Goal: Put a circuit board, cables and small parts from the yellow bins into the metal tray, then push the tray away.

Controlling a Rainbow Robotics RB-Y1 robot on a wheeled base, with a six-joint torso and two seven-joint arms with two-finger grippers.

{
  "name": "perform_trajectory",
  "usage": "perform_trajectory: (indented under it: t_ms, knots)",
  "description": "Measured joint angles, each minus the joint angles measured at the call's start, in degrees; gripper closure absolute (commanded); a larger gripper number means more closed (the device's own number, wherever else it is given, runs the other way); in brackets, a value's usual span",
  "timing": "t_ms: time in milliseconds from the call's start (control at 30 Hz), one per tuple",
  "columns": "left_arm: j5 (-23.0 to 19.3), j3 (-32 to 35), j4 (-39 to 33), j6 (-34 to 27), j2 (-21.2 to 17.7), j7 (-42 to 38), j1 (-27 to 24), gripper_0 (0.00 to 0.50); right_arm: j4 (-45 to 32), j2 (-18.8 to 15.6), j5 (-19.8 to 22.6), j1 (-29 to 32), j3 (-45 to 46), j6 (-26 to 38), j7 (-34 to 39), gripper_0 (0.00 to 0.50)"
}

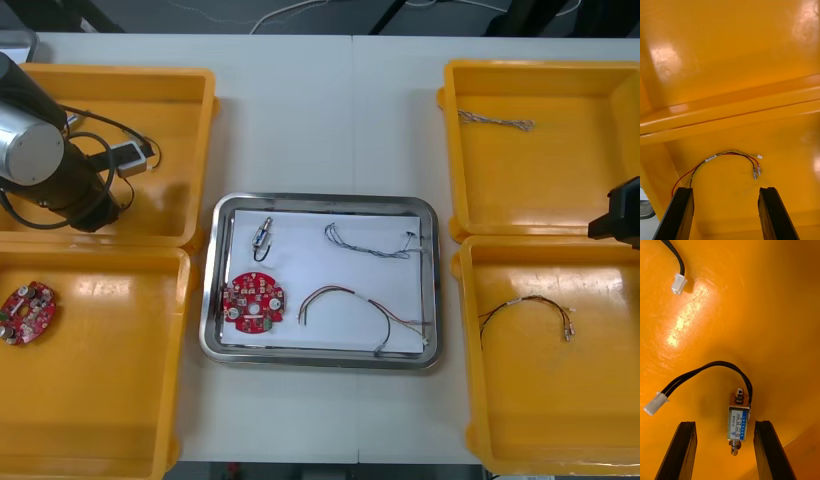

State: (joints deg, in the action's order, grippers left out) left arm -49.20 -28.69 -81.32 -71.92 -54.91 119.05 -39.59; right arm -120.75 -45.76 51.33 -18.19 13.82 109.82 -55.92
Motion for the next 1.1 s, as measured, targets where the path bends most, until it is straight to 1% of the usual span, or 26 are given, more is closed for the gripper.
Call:
perform_trajectory:
  t_ms: [100,167,267,300,367,767,900,1100]
  knots:
    - [0.1,-0.6,0.0,0.4,0.0,0.0,0.0,0.088,0.0,0.0,-0.2,1.2,1.0,0.0,0.0,0.0]
    - [0.2,-1.1,0.0,0.9,0.0,0.0,-0.1,0.132,0.0,0.0,-0.4,1.4,1.0,0.0,0.0,0.0]
    - [1.1,-1.7,0.0,1.2,0.0,0.0,-0.4,0.339,0.0,0.0,-0.4,1.5,1.0,0.0,0.0,0.0]
    - [1.3,-2.0,0.0,1.4,0.0,0.0,-0.5,0.36,0.0,0.0,-0.4,1.6,1.0,0.0,0.0,0.0]
    - [1.7,-2.4,0.0,1.7,0.0,0.0,-0.5,0.5,-0.1,0.0,-0.3,1.8,1.0,0.0,0.0,0.0]
    - [1.8,-2.8,0.0,1.7,0.0,0.0,-1.0,0.5,-3.1,0.0,-0.2,6.4,1.0,0.0,0.0,0.0]
    - [0.5,-2.8,-0.1,1.5,0.0,0.0,-1.4,0.5,-3.2,0.0,-0.2,7.6,1.0,0.0,0.0,0.0]
    - [-1.0,-1.2,-1.7,-2.5,0.0,0.0,-2.1,0.5,-3.3,0.0,-0.2,7.9,1.0,0.0,0.0,0.0]
